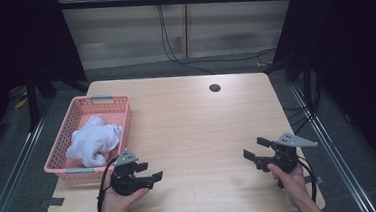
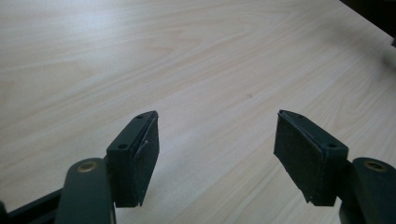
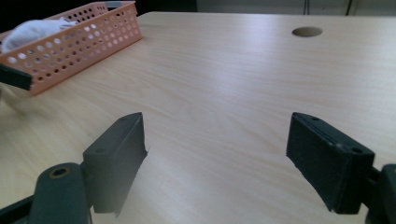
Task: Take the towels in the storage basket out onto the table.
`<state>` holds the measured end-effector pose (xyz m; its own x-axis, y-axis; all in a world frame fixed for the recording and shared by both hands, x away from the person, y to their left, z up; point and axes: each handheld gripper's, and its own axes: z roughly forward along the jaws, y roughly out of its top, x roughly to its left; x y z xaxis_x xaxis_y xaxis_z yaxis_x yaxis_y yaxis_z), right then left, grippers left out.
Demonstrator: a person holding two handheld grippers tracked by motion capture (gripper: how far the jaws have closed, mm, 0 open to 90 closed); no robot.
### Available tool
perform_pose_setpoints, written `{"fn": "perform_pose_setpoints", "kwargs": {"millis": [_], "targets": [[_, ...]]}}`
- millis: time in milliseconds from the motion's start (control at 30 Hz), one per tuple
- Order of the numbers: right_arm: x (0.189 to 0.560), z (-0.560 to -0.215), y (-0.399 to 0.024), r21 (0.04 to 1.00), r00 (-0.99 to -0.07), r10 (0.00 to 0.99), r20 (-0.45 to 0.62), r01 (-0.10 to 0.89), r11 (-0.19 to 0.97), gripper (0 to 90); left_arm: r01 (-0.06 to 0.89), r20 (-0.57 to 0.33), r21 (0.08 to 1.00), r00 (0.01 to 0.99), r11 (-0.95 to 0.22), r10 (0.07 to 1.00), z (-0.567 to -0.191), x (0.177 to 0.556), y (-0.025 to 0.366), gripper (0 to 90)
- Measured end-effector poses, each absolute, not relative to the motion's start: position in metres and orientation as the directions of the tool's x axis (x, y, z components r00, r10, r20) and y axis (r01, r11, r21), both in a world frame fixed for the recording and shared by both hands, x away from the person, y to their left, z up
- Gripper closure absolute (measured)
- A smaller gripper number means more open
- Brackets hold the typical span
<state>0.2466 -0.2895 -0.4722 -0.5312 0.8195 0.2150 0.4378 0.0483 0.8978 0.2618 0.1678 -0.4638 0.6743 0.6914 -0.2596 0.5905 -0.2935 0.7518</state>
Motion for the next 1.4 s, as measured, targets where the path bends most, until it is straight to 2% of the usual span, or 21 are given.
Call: {"fn": "perform_pose_setpoints", "kwargs": {"millis": [67, 133, 267, 333, 400, 433, 633, 700, 767, 833, 1100, 1167, 1400], "targets": [[0.244, -0.47, -0.289, 0.895, -0.545, 0.807, 0.226, 0.443, 0.049, 20.5, 0.596, -0.272, 0.75, 0.675, -0.289, 0.686, -0.464, 0.263, 0.168, 31.7], [0.243, -0.469, -0.288, 0.896, -0.546, 0.809, 0.219, 0.441, 0.056, 21.5, 0.602, -0.288, 0.741, 0.686, -0.298, 0.668, -0.465, 0.263, 0.169, 35.6], [0.243, -0.47, -0.285, 0.881, -0.561, 0.794, 0.233, 0.468, 0.072, 20.1, 0.612, -0.321, 0.729, 0.702, -0.307, 0.636, -0.465, 0.262, 0.167, 35.6], [0.241, -0.469, -0.286, 0.875, -0.561, 0.797, 0.226, 0.475, 0.087, 19.9, 0.6, -0.298, 0.733, 0.706, -0.32, 0.642, -0.463, 0.259, 0.165, 37.6], [0.239, -0.466, -0.288, 0.863, -0.579, 0.782, 0.229, 0.493, 0.112, 20.0, 0.578, -0.281, 0.736, 0.735, -0.354, 0.617, -0.463, 0.256, 0.163, 33.6], [0.236, -0.465, -0.289, 0.853, -0.573, 0.782, 0.243, 0.511, 0.11, 19.4, 0.57, -0.273, 0.737, 0.742, -0.363, 0.612, -0.462, 0.255, 0.163, 34.7], [0.226, -0.463, -0.292, 0.842, -0.57, 0.777, 0.269, 0.53, 0.098, 15.6, 0.556, -0.214, 0.744, 0.724, -0.371, 0.656, -0.448, 0.257, 0.169, 26.4], [0.228, -0.463, -0.291, 0.829, -0.58, 0.765, 0.279, 0.548, 0.113, 15.6, 0.554, -0.205, 0.746, 0.719, -0.368, 0.664, -0.443, 0.258, 0.172, 27.0], [0.23, -0.463, -0.291, 0.822, -0.595, 0.749, 0.293, 0.556, 0.12, 17.0, 0.541, -0.176, 0.759, 0.707, -0.363, 0.685, -0.434, 0.259, 0.18, 23.5], [0.231, -0.464, -0.291, 0.825, -0.59, 0.758, 0.277, 0.551, 0.128, 17.0, 0.54, -0.196, 0.775, 0.7, -0.33, 0.687, -0.425, 0.259, 0.191, 23.4], [0.233, -0.464, -0.289, 0.826, -0.586, 0.77, 0.253, 0.545, 0.143, 14.6, 0.544, -0.179, 0.779, 0.668, -0.311, 0.722, -0.411, 0.266, 0.223, 26.7], [0.234, -0.464, -0.288, 0.827, -0.593, 0.769, 0.24, 0.54, 0.158, 15.0, 0.525, -0.139, 0.783, 0.67, -0.333, 0.729, -0.407, 0.267, 0.234, 25.4], [0.237, -0.465, -0.285, 0.819, -0.608, 0.753, 0.249, 0.548, 0.172, 14.8, 0.561, -0.15, 0.778, 0.606, -0.285, 0.781, -0.396, 0.276, 0.281, 21.9]]}}
